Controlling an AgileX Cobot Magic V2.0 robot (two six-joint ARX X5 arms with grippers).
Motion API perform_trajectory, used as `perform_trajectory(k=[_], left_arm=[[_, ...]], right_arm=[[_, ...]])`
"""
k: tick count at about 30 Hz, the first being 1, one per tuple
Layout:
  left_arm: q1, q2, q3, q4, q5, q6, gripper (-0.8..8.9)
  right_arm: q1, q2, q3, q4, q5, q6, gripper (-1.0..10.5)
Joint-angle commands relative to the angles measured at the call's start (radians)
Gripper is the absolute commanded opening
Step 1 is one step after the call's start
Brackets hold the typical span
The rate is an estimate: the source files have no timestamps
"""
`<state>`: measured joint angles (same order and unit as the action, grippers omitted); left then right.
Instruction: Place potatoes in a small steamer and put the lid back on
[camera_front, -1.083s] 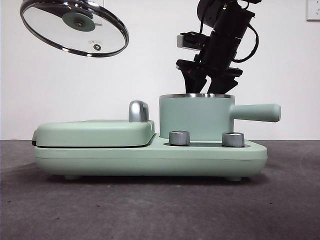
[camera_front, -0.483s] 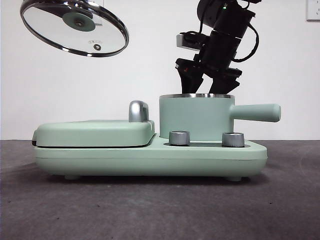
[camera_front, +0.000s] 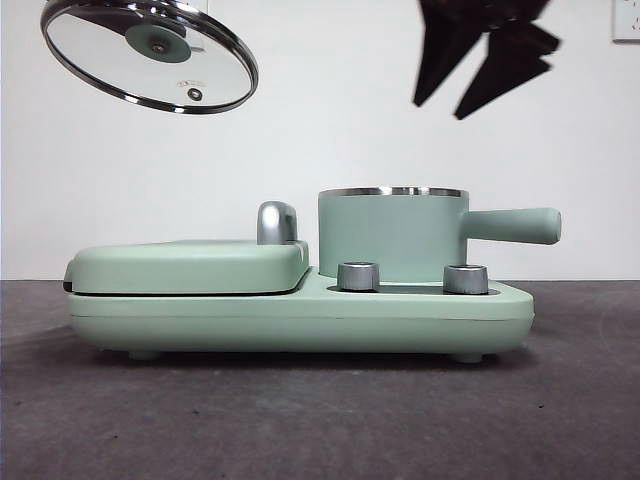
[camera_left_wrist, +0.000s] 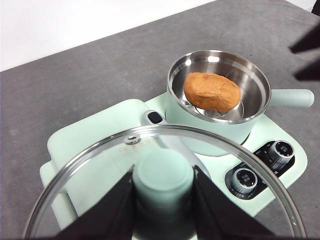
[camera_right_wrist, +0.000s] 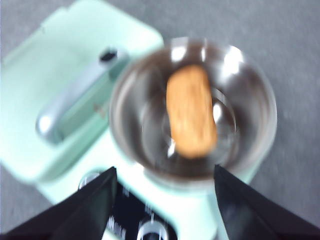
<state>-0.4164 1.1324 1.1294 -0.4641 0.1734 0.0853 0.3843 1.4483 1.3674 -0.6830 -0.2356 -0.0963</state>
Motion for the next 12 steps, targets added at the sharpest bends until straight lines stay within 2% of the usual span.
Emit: perform_trajectory(k=[1,6,12], left_arm=[[-0.003,0.003,0.014,0.032,0.003,0.003,0.09],[-0.003,0.004,0.014,0.033,0.003,0.003,0.09],[-0.016,0.011,0.014,0.041,0.019,0.0,0.09]], right_arm=[[0.004,-0.126,-0.144,0.047,-0.003,0.018,3.0],[0.004,-0.316,-0.336,0.076,0.001,0.061,3.0],[0.004,-0.555,-0.509,0.081,0.004,0.15,3.0]])
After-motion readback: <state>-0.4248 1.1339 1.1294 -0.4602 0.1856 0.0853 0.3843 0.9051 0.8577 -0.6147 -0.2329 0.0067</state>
